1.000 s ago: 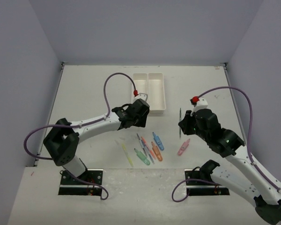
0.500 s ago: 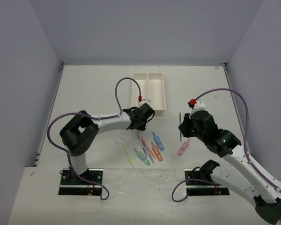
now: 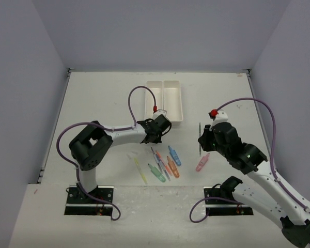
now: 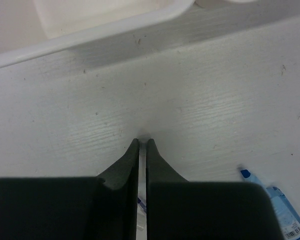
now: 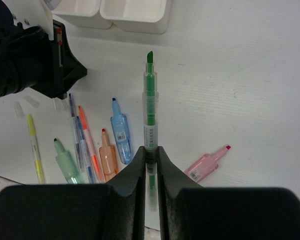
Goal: Sort the stationery into containers
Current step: Close the pen cap on the pen.
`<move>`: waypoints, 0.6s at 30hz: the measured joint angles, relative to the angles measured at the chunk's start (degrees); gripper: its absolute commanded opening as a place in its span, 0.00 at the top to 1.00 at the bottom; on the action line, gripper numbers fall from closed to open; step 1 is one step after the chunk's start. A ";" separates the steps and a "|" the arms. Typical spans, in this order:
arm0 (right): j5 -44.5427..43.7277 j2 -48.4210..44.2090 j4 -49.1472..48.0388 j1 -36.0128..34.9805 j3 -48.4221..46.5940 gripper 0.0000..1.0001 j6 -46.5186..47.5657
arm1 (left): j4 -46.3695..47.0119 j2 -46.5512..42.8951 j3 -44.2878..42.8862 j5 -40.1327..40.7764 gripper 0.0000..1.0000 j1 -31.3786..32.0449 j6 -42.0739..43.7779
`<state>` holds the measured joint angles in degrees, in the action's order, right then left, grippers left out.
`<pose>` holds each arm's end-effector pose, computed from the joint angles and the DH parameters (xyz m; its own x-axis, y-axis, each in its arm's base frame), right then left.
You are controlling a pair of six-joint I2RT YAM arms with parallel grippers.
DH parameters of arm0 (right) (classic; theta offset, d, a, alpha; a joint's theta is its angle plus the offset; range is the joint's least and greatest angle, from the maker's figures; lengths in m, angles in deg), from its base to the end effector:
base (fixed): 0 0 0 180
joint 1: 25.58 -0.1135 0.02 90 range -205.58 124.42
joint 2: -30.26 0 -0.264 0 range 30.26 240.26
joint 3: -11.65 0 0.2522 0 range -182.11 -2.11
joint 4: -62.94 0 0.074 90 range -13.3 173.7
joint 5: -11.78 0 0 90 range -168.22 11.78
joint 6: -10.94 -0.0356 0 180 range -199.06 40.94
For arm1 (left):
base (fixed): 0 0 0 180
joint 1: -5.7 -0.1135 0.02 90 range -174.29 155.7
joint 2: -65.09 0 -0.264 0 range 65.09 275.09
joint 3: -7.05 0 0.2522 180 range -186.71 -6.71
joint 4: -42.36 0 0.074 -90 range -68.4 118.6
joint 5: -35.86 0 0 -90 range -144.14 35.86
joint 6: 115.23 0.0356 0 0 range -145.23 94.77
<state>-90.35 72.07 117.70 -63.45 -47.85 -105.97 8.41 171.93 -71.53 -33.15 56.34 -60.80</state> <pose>0.1233 0.0864 0.3005 -0.6360 0.0659 -0.7688 -0.2018 0.9475 0.2482 0.2436 -0.2769 0.1519 -0.8147 0.1368 -0.5636 0.1747 0.9845 -0.0134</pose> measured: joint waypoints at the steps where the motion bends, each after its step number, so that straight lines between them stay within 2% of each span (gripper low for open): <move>1: -0.01 -0.04 -0.02 0.00 0.00 1.00 0.00 | 0.03 0.02 0.00 0.00 1.00 -0.02 0.00; 10: 1.38 -0.43 -1.86 0.00 1.40 1.00 0.08 | -0.27 -1.81 0.02 -0.19 1.00 -0.32 -0.02; 13: 8.88 -1.89 -8.27 0.09 5.32 1.00 0.27 | 0.08 -6.48 0.95 -0.65 1.00 -0.37 -0.27; 18: 25.14 -4.41 -24.62 -0.02 15.68 1.00 -2.53 | 7.76 -23.62 5.55 -1.37 1.00 -0.35 -0.63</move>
<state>-65.21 67.67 93.07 -63.47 -32.17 -108.50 16.17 148.31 -65.97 -34.52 55.99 -61.43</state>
